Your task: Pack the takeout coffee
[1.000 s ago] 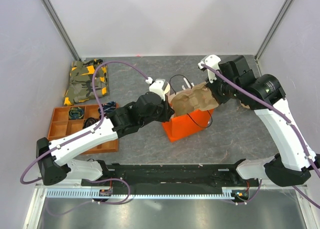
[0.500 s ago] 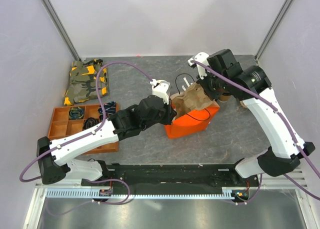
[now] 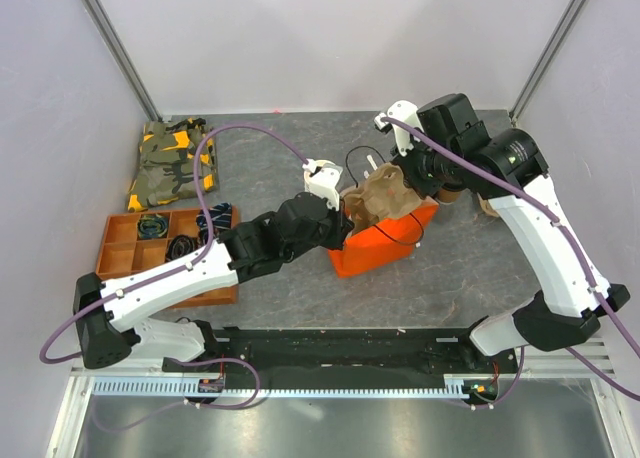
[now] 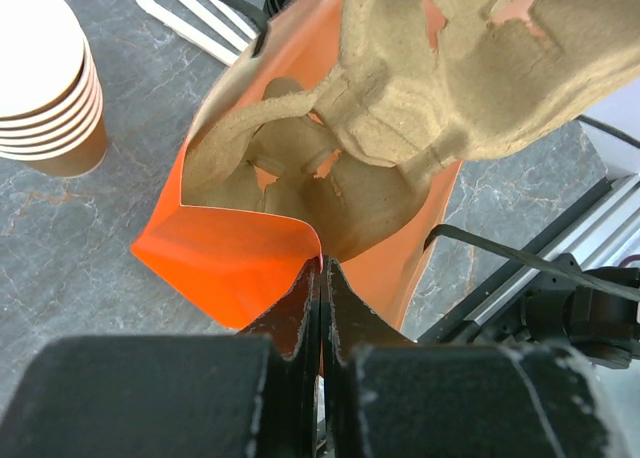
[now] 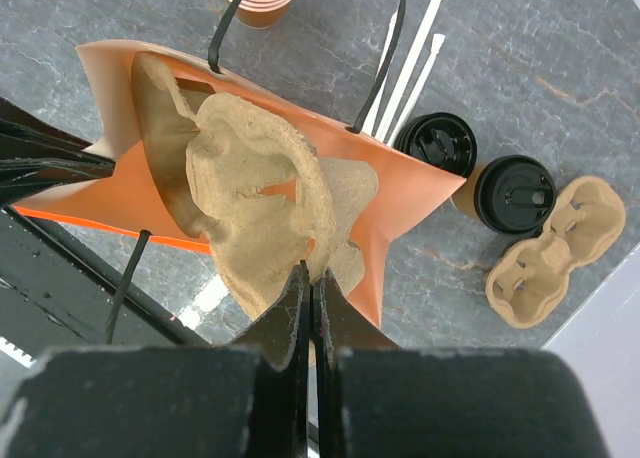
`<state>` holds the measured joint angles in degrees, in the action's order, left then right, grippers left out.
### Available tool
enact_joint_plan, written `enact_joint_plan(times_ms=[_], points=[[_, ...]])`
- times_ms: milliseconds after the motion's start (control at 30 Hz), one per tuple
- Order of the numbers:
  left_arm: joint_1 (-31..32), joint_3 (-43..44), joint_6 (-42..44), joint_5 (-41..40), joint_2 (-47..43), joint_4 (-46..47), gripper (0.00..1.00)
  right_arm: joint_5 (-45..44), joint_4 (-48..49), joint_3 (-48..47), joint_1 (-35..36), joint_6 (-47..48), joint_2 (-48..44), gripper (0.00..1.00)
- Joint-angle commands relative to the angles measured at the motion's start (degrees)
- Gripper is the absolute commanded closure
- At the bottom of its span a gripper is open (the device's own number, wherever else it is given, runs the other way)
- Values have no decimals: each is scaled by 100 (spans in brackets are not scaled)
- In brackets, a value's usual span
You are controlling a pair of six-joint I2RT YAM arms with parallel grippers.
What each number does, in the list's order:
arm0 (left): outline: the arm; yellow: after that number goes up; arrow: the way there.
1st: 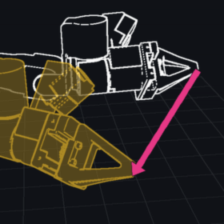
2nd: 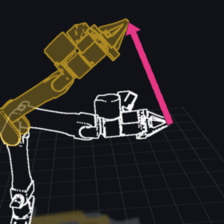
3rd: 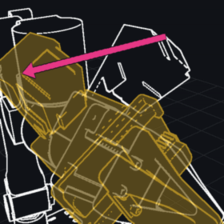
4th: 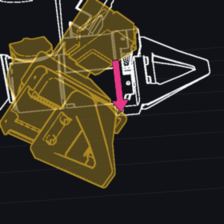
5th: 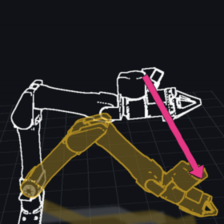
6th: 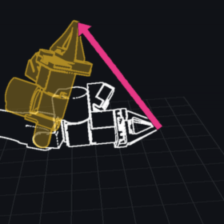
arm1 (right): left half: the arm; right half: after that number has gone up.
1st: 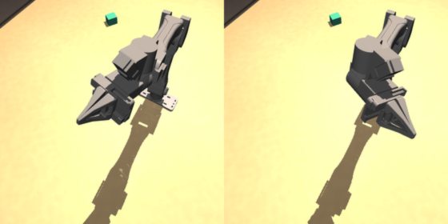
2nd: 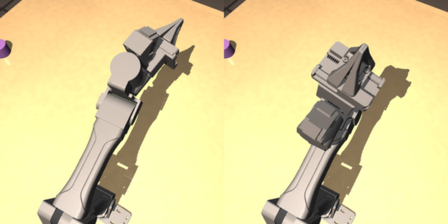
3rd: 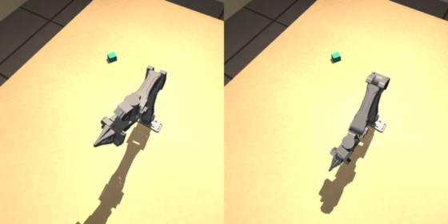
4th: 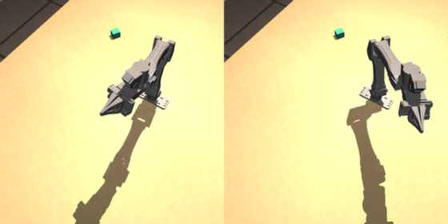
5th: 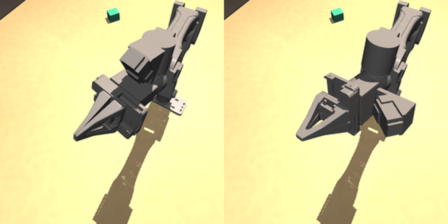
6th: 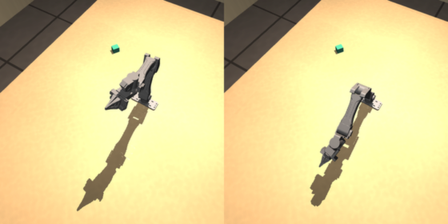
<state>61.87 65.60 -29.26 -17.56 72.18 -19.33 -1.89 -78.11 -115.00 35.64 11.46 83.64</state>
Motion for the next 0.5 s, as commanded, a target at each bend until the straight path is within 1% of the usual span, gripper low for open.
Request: enact_joint_plan(times_ms=[0,133,300,367,467], points=[[62,-284,385,-81,-99,8,98,57,-548,-181,31,75,-49,100],[185,-364,631,-10,-178,114,98,57,-548,-102,31,294,-14,100],[370,-496,886,-28,-204,325,98,180,-548,-514,31,760,39,100],[388,-513,930,-37,-187,351,98,346,-548,-419,31,770,-31,100],[396,-540,1053,-28,-187,378,98,312,-548,-260,31,726,-93,100]])
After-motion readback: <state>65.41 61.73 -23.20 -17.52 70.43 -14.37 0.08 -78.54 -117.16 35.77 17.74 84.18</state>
